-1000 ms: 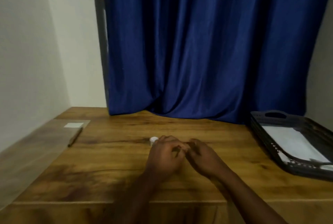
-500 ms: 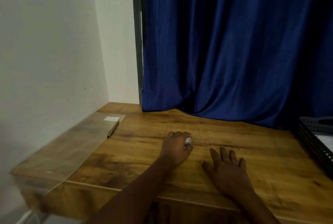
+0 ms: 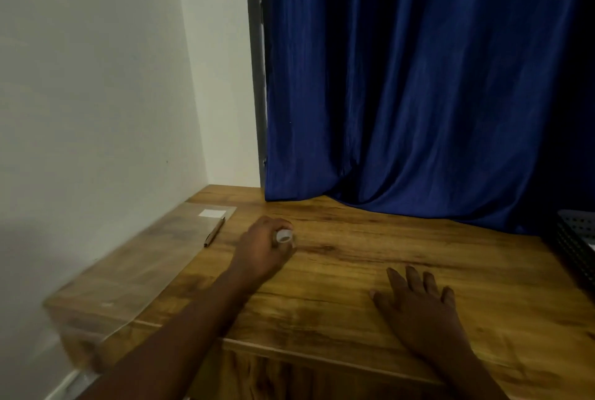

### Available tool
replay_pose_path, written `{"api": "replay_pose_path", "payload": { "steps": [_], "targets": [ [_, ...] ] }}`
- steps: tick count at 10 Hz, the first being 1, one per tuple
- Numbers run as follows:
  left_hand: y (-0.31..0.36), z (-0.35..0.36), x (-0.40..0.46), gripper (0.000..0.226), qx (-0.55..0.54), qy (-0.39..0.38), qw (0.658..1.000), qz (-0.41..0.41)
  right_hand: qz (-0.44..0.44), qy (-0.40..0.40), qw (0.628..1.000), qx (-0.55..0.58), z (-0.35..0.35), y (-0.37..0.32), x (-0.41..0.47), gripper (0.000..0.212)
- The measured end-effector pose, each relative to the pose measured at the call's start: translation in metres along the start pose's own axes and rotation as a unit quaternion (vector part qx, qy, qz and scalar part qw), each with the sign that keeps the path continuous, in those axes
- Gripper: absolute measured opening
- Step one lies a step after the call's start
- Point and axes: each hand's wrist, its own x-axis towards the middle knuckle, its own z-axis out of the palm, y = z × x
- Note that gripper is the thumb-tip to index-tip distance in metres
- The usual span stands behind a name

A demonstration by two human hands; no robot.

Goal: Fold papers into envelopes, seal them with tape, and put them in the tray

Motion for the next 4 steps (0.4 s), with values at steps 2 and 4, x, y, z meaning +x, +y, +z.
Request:
{"api": "replay_pose_path", "payload": {
  "steps": [2,4],
  "targets": [
    [-0.065,-0.061,-0.005,0.043,0.200,0.046,0.976,-0.078,0.002,-0.008,1.000,-0.010,-0.003,-0.001,0.000,0.082],
    [-0.076,-0.064,-0.023,0.061,0.308,-0.004,0.949,-0.059,0.006,-0.004,1.000,-0.016,-0.004,-0.004,-0.001,0.081]
  ]
}}
